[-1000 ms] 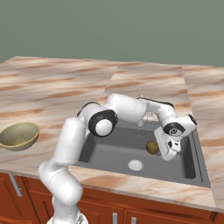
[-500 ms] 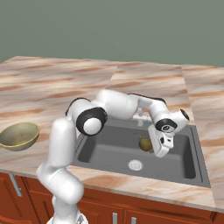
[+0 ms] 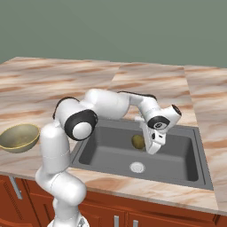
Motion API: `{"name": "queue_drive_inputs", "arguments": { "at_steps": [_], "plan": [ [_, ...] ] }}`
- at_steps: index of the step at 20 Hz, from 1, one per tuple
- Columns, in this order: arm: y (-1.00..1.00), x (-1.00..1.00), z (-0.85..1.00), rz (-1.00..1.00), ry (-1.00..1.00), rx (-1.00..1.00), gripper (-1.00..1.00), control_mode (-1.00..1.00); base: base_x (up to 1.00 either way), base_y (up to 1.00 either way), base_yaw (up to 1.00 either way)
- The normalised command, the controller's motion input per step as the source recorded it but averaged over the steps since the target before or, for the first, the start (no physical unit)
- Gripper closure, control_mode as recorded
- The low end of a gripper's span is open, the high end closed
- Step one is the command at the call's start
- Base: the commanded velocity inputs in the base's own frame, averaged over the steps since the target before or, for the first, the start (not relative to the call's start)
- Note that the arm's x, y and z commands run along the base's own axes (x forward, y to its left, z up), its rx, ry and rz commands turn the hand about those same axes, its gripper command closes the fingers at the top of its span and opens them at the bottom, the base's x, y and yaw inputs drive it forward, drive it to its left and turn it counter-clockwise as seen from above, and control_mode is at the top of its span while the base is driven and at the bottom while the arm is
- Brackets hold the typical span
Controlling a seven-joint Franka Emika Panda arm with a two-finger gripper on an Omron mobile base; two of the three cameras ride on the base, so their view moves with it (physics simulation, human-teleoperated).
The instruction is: Pick the eggplants from the cabinet and place them in one bowl. Pick the potato from the sink and place it in the other bowl.
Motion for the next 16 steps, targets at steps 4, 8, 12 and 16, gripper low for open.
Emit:
{"name": "queue_drive_inputs", "arguments": {
  "at_steps": [4,8,12,16],
  "plan": [
    [0.3,0.04,0.25,-0.06,0.12,-0.01,1.0,-1.0,0.0,0.0,0.0],
    [0.31,0.03,0.19,-0.05,0.16,0.0,1.0,-1.0,0.0,0.0,0.0],
    [0.35,0.0,0.16,-0.04,0.19,0.0,1.0,-1.0,0.0,0.0,0.0],
    [0.38,0.0,0.19,-0.03,0.17,0.0,1.0,-1.0,0.0,0.0,0.0]
  ]
}}
